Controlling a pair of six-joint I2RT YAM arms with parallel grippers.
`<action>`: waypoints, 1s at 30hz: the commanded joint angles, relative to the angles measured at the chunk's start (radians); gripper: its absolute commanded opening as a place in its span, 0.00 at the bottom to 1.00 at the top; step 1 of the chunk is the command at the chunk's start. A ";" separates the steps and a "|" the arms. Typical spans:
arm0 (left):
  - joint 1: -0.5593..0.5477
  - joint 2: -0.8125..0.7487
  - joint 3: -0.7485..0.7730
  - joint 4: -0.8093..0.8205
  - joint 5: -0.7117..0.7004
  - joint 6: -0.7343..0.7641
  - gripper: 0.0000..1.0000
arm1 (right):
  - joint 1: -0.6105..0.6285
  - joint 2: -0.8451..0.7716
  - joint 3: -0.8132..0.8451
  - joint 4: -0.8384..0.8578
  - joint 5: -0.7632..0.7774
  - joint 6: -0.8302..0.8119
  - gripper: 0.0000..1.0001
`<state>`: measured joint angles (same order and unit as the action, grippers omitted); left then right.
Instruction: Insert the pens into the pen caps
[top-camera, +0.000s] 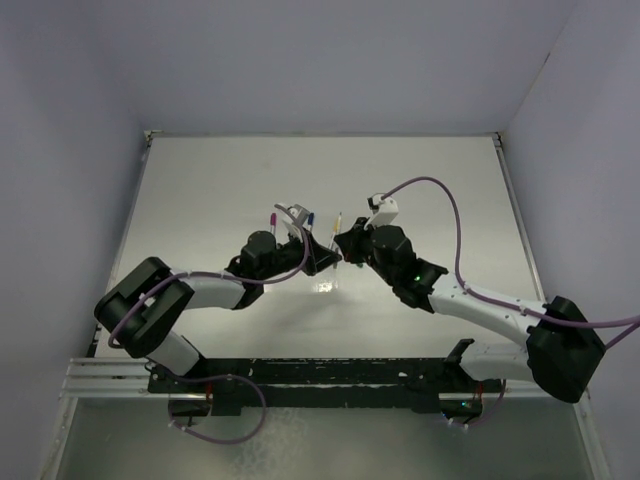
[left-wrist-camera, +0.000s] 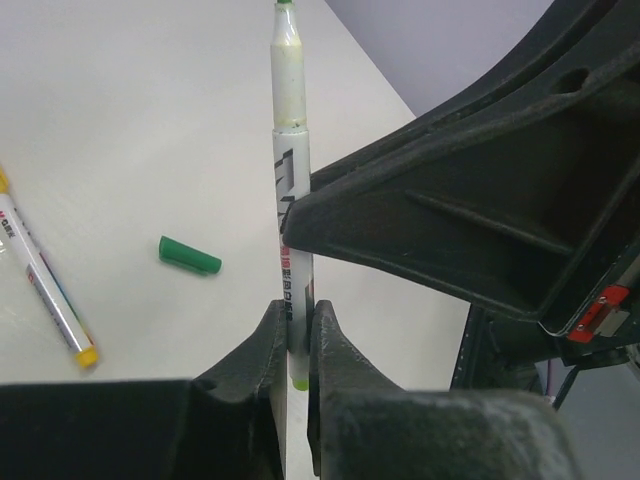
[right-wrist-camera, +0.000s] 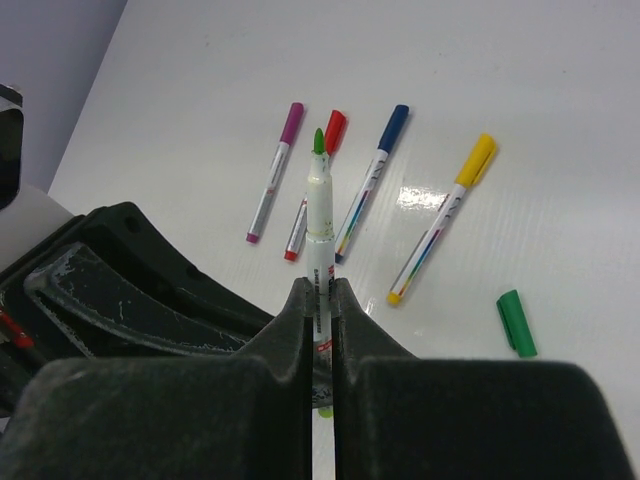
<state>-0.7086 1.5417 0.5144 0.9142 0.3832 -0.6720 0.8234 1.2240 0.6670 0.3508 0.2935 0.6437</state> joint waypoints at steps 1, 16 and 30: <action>0.000 0.006 0.023 0.105 0.007 -0.004 0.00 | -0.004 0.003 -0.002 0.036 -0.021 -0.001 0.00; 0.000 -0.058 -0.017 -0.125 -0.139 0.017 0.00 | -0.005 -0.164 0.007 -0.182 0.062 -0.066 0.22; 0.000 -0.111 -0.022 -0.330 -0.189 0.048 0.00 | -0.176 0.027 0.157 -0.558 -0.056 -0.106 0.40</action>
<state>-0.7128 1.4696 0.4870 0.6395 0.2043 -0.6506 0.7425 1.1492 0.7376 -0.0864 0.3721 0.5690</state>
